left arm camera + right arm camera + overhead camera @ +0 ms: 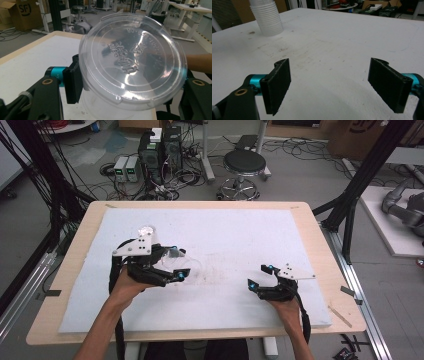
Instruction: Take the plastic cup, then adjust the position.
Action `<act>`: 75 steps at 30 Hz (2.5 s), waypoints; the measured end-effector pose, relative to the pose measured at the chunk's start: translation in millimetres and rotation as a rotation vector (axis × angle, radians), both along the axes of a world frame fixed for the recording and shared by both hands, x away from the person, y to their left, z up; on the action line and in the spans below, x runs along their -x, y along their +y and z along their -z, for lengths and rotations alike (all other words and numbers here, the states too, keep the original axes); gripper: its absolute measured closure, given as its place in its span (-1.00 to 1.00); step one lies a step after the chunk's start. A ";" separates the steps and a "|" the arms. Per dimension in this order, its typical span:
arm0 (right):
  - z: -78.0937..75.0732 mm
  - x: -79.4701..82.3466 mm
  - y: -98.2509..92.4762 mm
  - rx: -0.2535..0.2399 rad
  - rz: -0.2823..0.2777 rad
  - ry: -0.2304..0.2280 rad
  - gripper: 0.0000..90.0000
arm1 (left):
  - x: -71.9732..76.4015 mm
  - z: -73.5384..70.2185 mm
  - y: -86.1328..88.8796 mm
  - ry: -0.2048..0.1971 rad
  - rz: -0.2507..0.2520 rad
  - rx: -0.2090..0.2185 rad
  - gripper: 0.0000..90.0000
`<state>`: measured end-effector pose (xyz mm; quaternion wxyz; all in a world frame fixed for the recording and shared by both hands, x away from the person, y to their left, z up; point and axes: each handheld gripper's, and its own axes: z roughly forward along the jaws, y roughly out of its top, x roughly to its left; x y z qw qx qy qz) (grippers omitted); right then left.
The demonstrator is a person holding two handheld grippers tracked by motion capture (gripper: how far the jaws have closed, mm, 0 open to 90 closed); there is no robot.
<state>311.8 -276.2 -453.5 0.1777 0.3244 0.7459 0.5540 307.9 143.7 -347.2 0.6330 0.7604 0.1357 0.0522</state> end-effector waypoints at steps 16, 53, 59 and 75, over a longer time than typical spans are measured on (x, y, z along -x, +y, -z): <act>-0.2 -2.9 -1.2 -0.017 -0.020 0.029 -0.59 | -6.8 15.6 -4.7 0.022 0.018 -0.004 -0.21; -83.3 -3.0 66.6 -0.013 -0.614 0.017 -0.59 | -12.6 16.5 -25.3 0.039 0.227 0.075 -0.19; -85.5 -3.1 80.9 -0.026 -0.663 0.010 -0.59 | -10.8 17.7 -34.7 0.040 0.243 0.069 -0.19; -88.8 -3.2 102.7 -0.061 -0.717 0.002 -0.59 | -9.1 19.6 -49.9 0.041 0.264 0.080 -0.19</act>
